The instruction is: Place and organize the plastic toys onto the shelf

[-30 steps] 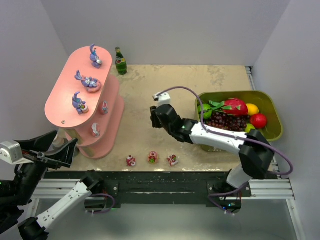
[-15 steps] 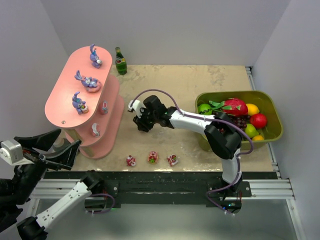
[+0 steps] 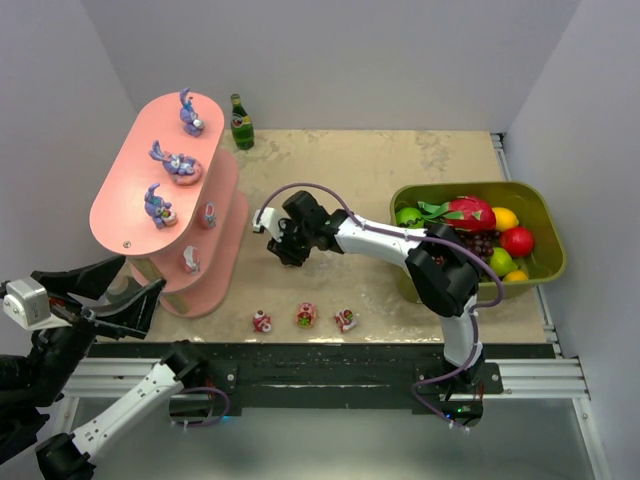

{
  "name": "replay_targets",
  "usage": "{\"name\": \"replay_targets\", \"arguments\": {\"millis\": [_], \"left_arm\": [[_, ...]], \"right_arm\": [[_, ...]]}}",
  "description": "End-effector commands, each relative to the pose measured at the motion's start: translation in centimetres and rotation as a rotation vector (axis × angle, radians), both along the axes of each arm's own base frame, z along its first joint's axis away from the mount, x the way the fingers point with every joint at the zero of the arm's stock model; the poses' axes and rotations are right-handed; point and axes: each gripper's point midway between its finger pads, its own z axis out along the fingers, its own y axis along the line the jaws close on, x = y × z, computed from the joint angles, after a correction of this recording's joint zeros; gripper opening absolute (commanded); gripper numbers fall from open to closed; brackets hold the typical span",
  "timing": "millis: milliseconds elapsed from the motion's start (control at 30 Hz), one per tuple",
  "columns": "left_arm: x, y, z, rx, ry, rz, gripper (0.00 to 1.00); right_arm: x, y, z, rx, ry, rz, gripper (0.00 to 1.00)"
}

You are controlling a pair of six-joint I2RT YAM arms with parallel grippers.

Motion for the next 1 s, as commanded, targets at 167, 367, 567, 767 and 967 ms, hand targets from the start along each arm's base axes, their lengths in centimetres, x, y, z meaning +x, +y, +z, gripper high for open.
{"name": "replay_targets", "arguments": {"millis": [167, 367, 567, 767, 967], "left_arm": [[0.1, 0.5, 0.7, 0.005, -0.022, 0.029, 1.0], [0.2, 0.5, 0.8, 0.004, -0.023, 0.028, 1.0], [-0.2, 0.8, 1.2, -0.011, -0.024, 0.027, 1.0], [-0.7, 1.3, 1.3, -0.031, -0.007, 0.028, 1.0], [-0.5, 1.8, 0.7, -0.028, 0.023, 0.062, 1.0]], "right_arm": [[0.8, -0.4, 0.4, -0.024, -0.052, -0.005, 0.27], [1.3, -0.4, 2.7, 0.043, -0.101, -0.054, 0.54], [1.7, -0.2, 6.7, 0.174, -0.156, -0.137, 0.71], [3.3, -1.5, 10.4, 0.275, -0.22, -0.323, 0.77], [0.3, -0.3, 11.4, 0.391, -0.042, -0.498, 0.26]]}}
